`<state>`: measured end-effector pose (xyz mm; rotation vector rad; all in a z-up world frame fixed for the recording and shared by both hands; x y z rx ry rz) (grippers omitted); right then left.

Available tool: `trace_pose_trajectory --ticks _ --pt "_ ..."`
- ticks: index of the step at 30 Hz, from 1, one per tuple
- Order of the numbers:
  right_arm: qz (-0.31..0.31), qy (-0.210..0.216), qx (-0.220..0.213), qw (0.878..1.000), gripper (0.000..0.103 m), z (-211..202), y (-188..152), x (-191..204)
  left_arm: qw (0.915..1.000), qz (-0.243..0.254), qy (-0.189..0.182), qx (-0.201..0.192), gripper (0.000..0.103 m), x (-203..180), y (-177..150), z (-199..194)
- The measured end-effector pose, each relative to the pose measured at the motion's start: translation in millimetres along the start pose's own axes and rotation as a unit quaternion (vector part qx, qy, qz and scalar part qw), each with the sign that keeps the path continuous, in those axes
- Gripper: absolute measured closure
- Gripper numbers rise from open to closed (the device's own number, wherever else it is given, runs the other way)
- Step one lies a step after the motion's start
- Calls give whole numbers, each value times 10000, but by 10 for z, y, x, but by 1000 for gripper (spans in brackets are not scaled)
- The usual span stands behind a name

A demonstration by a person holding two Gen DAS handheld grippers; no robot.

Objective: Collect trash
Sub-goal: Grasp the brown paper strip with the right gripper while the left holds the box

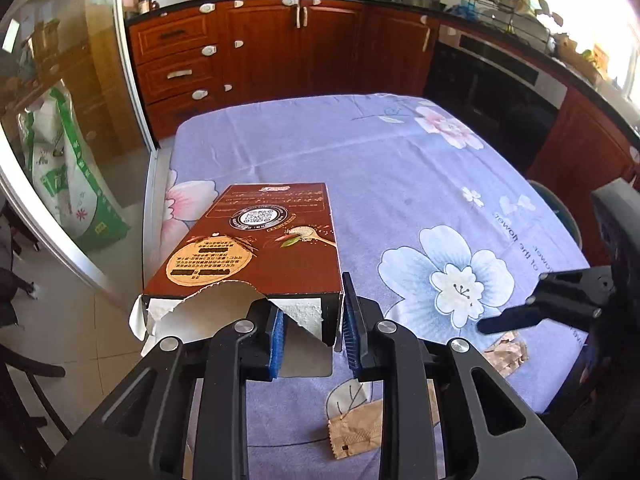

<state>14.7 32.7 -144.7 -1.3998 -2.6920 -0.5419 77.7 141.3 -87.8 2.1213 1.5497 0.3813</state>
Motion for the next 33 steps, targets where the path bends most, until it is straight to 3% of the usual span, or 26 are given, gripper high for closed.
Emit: trace_pose_trajectory --ticks 8,10,12,13,15,19,20,23,33 --pt "-916 -405 372 9943 37 369 5 448 9996 -156 -11 250 77 75 -127 51" --pt "-1160 -757 312 9899 48 387 -31 507 9991 -264 10 342 76 104 -159 99" --pt "-1218 -825 234 9888 69 364 -32 503 9983 -391 -31 434 75 135 -190 144" --pt "-1193 -879 228 9887 72 358 -25 461 9980 -434 -44 457 75 143 -203 157" --pt "-1111 -982 202 9887 93 327 -17 405 9979 -461 -41 449 76 135 -219 158" --pt "-640 -862 163 9941 96 191 -26 179 9987 -383 -31 333 81 34 -215 95" --pt "-466 -841 97 9953 97 139 -8 84 9989 -360 -31 307 88 -1 -200 71" --pt "53 -854 -160 9962 97 -50 37 -211 9992 -352 -54 159 99 -109 -132 -35" --pt "1195 -844 -1029 9839 97 -722 -86 -868 9994 -196 -129 -243 101 -438 178 -352"
Point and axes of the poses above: each gripper's, at about its wrist camera, not at the fingertips, and z roughly the way its jaws point, x to its left, y to its top, the point moved 5 cm from there along z, roughly the way its jaws point, and after that the axes turned 8 degrees about x, right-handed, at the moved point
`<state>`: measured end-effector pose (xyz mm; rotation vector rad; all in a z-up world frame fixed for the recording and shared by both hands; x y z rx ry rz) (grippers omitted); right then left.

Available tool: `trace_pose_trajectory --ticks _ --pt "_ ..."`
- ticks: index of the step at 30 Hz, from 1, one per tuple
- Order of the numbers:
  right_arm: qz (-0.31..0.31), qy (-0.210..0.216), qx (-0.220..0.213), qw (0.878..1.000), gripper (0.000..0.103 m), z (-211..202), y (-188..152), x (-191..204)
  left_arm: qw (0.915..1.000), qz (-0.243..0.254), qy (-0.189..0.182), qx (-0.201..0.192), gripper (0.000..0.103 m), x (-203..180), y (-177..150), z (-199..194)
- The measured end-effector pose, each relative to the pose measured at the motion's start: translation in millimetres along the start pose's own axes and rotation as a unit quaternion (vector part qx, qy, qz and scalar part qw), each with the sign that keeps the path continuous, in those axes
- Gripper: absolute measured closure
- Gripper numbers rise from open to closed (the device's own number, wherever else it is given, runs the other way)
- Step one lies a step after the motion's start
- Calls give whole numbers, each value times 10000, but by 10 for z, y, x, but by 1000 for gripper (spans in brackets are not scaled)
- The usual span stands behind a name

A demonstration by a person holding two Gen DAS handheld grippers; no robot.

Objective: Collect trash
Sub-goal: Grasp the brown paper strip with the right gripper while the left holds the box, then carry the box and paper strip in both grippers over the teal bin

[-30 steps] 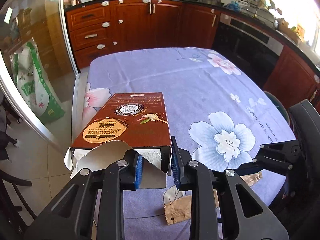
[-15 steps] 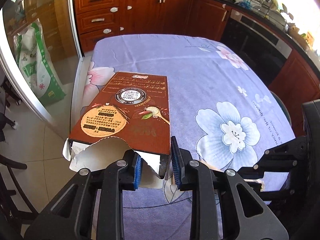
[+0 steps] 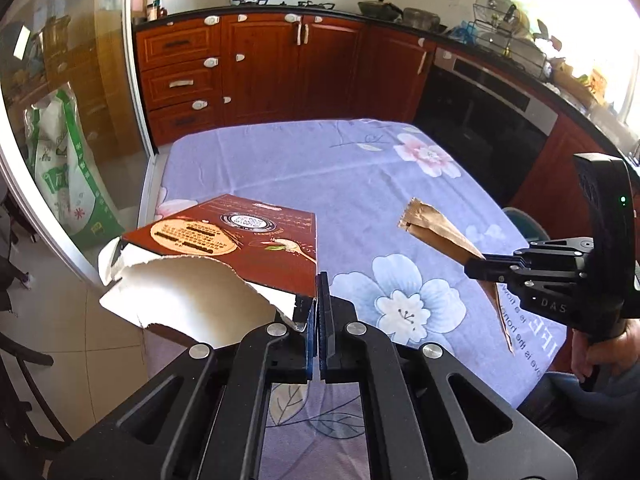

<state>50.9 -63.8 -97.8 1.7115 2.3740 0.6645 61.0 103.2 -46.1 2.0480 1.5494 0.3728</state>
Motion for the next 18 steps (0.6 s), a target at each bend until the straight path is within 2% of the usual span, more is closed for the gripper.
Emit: trace_pose_trajectory --ticks 10,18 --pt "562 -120 -481 9972 97 -377 12 -616 9984 412 -343 -153 101 -673 291 32" --pt "1211 -339 -835 9885 97 -734 -170 -1320 9914 1049 -761 -152 101 -1529 548 164"
Point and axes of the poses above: each gripper's, at about its wrist camera, not at the fingertips, and z roughly the way its jaws point, x to its left, y to its top, the point moved 5 cm from there along z, roughly the way its jaws point, and after that the axes turned 8 degrees about x, right-handed, at the moved point
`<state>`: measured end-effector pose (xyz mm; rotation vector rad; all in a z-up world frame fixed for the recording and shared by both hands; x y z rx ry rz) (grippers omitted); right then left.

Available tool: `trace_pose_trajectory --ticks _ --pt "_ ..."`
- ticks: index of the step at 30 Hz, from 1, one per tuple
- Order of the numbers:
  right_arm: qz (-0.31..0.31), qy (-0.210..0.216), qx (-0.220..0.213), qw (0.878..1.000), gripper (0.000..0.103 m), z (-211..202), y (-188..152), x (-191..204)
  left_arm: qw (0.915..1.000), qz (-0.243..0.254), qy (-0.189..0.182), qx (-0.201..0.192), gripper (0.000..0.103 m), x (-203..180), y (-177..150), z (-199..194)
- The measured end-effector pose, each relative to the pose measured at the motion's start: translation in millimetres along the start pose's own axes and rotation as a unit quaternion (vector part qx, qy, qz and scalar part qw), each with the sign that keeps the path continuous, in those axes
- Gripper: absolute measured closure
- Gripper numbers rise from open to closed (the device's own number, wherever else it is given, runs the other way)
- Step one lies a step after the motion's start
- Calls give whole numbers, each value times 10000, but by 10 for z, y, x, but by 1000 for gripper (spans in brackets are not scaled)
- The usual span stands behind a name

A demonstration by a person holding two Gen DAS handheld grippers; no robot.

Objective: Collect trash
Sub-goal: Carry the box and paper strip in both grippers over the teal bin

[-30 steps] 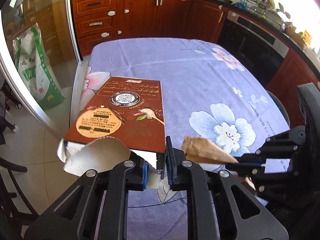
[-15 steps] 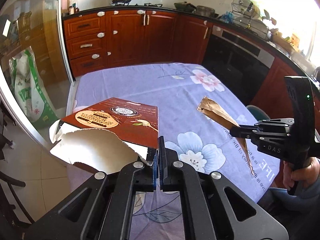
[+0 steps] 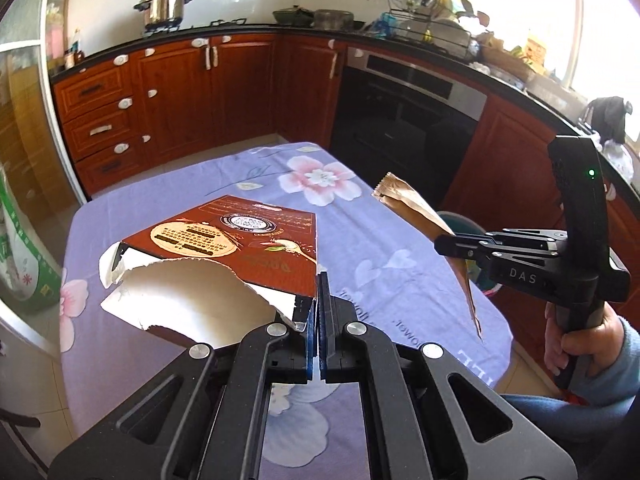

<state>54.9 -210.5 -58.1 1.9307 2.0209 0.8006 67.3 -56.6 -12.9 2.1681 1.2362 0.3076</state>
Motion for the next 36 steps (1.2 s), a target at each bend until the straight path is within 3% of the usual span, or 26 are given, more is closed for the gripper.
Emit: trace_pose_trajectory --ticks 7,18,24,31,35,36 --pt "739 -224 -352 9964 97 -322 -48 -879 9967 725 -346 105 101 -830 352 313" --pt "2031 -579 -622 9755 97 -591 -399 -2432 9830 1472 -921 595 101 -1988 745 1057" --pt "2315 -438 -278 9715 97 -248 -528 -2806 9751 1733 -1044 910 101 -2402 815 1443" --pt "2477 -247 -16 9685 95 162 -491 -3082 9736 1735 -936 1154 101 -2500 846 1741" --pt "2519 -210 80 9675 91 295 -447 -3163 9739 1681 -913 1218 101 -2468 892 1816" --pt "2531 -186 90 9672 84 312 -445 -3171 9740 1675 -909 1225 101 -2467 900 1831"
Point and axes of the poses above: each gripper's, at about its wrist camera, not at the fingertips, and z roughly the way its jaws point, x to its left, y to its top, the point moved 5 cm from there along z, roughly the way its jaws point, and after that the axes turned 8 degrees about x, right-handed, at the moved point
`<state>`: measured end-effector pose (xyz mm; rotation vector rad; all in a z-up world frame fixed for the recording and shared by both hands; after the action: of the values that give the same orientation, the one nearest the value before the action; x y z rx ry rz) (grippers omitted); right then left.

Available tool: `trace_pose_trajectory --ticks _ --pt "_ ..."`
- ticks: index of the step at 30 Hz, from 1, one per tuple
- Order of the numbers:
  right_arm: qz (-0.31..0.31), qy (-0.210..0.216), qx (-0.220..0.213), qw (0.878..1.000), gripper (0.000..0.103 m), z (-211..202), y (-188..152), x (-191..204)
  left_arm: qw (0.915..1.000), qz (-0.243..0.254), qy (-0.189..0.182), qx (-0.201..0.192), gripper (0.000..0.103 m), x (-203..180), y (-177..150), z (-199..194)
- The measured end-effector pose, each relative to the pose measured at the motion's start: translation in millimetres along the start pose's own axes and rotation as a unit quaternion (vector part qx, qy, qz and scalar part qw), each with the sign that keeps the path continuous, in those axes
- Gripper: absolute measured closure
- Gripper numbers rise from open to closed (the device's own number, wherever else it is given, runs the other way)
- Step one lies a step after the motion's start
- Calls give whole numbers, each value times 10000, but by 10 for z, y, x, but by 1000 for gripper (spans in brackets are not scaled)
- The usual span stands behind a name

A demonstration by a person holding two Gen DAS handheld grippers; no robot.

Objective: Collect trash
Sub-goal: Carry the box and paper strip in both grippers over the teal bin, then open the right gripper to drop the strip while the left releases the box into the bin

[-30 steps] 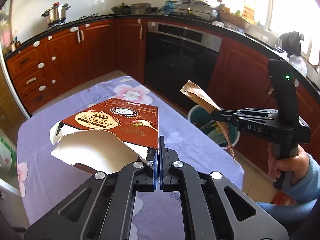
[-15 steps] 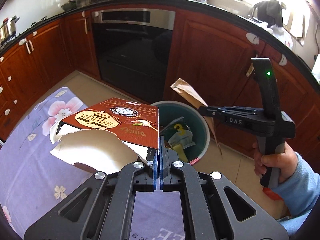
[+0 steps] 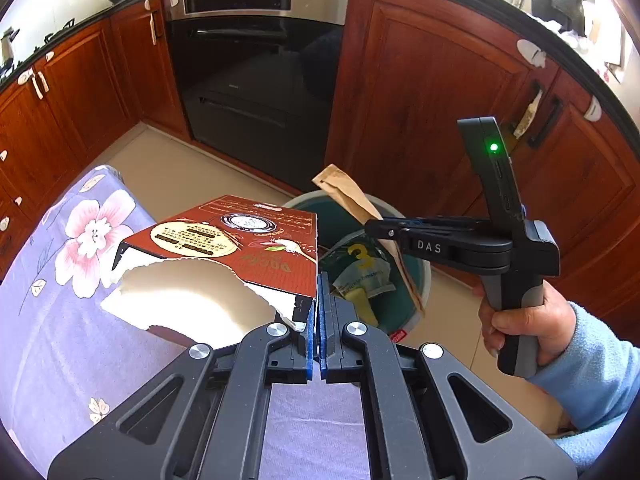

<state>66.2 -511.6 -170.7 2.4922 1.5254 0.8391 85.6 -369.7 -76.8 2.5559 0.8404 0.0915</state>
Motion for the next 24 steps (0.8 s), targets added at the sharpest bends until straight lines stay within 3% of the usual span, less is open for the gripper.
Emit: trace_pose_trajectory --ticks 1,3,8,16,24 --pt "5 26 34 10000 77 25 7 -6 10000 -8 4 8 101 7 10 14" --pt "-4 88 104 9999 47 63 10 -4 10000 -35 5 21 101 29 30 42" --pt "-4 74 73 9999 27 24 40 -45 9999 -45 -81 82 101 13 26 93" --pt "258 -176 -232 9992 20 -213 65 -169 9978 451 -339 336 101 -336 13 359" --pt "150 -439 -264 9986 20 -392 15 -237 9943 317 -840 579 101 -432 96 698"
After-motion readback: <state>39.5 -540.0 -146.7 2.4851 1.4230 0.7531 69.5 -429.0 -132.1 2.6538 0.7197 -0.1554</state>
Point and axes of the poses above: each gripper's, at about its wrist camera, not at the fingertips, and z roughly the way its jaws point, x to its left, y to its top, the point moved 5 cm from there along z, roughly the way its jaws point, and after that the axes turned 8 degrees about x, right-handed, at the moved point
